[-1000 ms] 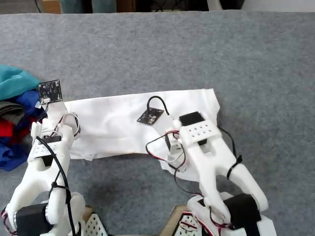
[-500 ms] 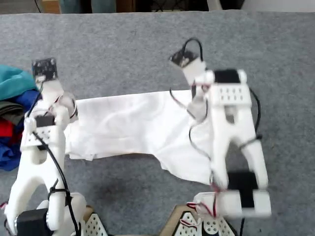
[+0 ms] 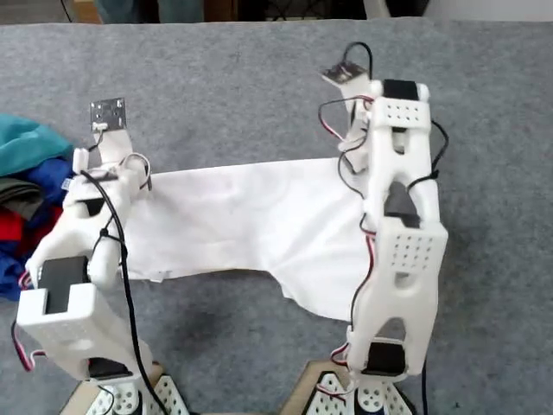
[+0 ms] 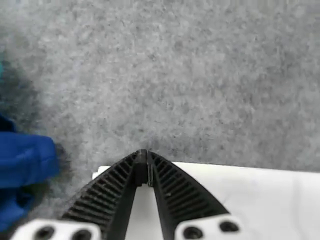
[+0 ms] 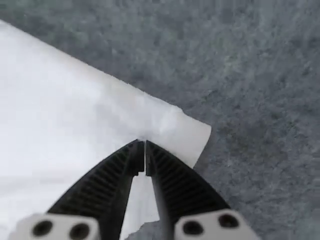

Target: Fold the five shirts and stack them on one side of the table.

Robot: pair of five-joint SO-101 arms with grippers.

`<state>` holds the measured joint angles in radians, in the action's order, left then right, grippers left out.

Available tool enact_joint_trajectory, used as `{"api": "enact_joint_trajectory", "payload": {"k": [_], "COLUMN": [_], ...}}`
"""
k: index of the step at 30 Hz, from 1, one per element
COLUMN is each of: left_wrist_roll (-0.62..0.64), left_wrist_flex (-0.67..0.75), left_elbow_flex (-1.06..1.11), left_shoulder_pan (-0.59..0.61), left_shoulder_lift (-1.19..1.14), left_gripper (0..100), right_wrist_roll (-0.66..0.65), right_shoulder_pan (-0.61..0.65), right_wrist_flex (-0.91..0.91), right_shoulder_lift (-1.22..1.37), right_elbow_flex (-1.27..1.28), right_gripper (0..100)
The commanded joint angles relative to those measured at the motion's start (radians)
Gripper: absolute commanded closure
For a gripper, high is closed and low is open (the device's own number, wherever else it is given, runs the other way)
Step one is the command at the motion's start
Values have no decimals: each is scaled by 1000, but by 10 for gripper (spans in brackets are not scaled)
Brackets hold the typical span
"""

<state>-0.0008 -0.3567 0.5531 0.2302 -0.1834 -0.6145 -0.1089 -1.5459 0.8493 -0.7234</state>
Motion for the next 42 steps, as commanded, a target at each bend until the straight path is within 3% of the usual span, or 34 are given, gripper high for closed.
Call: {"api": "enact_joint_trajectory", "payload": {"k": [1, 8, 13, 17, 24, 29, 33, 42], "left_wrist_roll": [-2, -2, 6, 6, 109, 112, 112, 114], "left_wrist_flex": [-60, -64, -61, -64, -152, -143, -161, -203], "left_elbow_flex": [-84, -64, 31, 186, 383, 418, 378, 311], "left_shoulder_pan": [5, -2, -1, -35, 21, 68, 73, 97], "left_shoulder_lift": [-2, 21, 209, 442, 795, 755, 683, 516], "left_gripper": [972, 972, 973, 972, 970, 970, 970, 970], "right_wrist_roll": [-17, -60, -81, -97, -367, -496, -505, -508], "right_shoulder_pan": [-64, -55, -51, -18, 80, 178, 232, 387], "right_wrist_flex": [-6, -206, -224, -222, -207, -89, 64, 181], "right_shoulder_lift": [77, 104, 59, -150, -694, -1055, -1245, -1371], "right_elbow_flex": [-133, -414, -481, -223, 446, 967, 1334, 1713], "right_gripper": [984, 984, 984, 984, 984, 970, 861, 815]}}
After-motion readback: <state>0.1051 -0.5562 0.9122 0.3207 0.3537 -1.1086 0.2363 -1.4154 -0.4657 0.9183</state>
